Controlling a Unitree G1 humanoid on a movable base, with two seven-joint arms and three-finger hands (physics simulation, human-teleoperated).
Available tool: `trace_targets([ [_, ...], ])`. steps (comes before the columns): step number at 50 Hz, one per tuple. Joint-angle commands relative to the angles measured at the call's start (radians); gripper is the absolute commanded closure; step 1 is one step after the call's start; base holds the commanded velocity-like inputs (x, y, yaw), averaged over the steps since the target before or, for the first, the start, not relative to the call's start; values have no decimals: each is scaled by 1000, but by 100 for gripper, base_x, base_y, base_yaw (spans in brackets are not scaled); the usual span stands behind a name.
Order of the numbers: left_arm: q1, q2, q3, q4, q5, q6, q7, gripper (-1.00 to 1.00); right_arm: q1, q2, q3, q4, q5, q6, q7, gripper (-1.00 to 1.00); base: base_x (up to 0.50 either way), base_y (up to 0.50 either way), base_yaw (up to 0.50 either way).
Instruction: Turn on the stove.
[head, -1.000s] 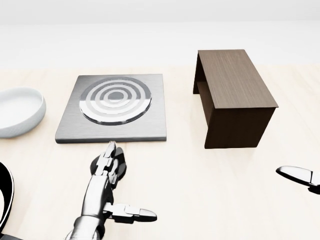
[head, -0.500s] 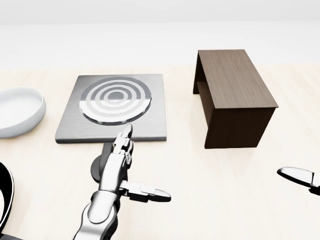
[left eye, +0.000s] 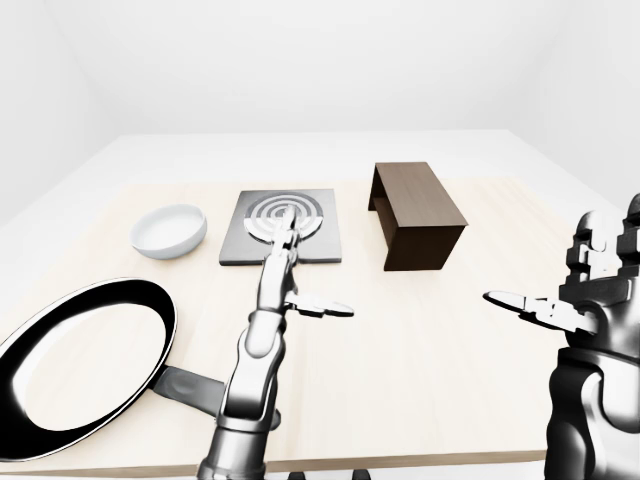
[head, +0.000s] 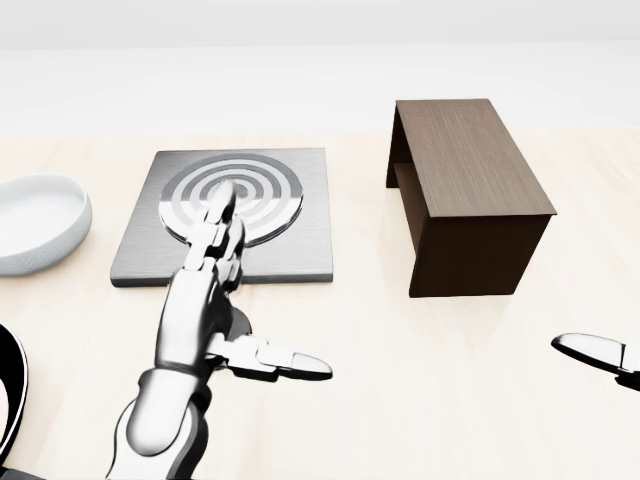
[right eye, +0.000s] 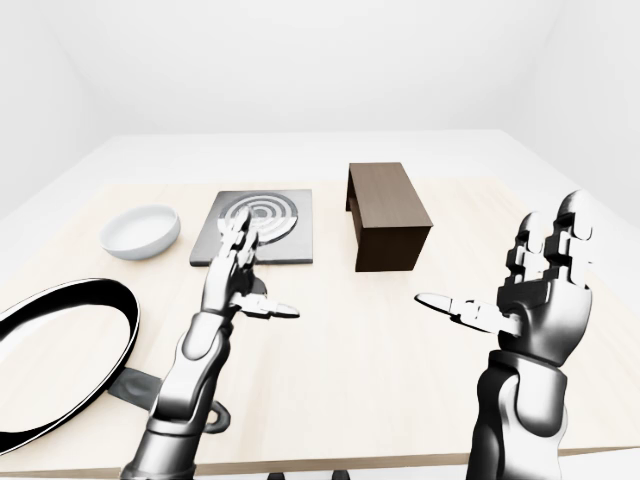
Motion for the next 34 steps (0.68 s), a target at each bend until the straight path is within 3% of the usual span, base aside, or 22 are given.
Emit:
trace_targets([
  [1, 81, 25, 12, -411, -67, 0, 4, -100, 0, -1, -2, -7, 3, 0, 2, -100, 0, 0, 0],
  [12, 97, 55, 55, -378, -88, 0, 30, -100, 3, 4, 4, -12, -2, 0, 5, -100, 0, 0, 0],
  [34, 100, 57, 58, -383, -94, 0, 39, -100, 4, 5, 7, -9, -7, 0, 5, -100, 0, 0, 0],
])
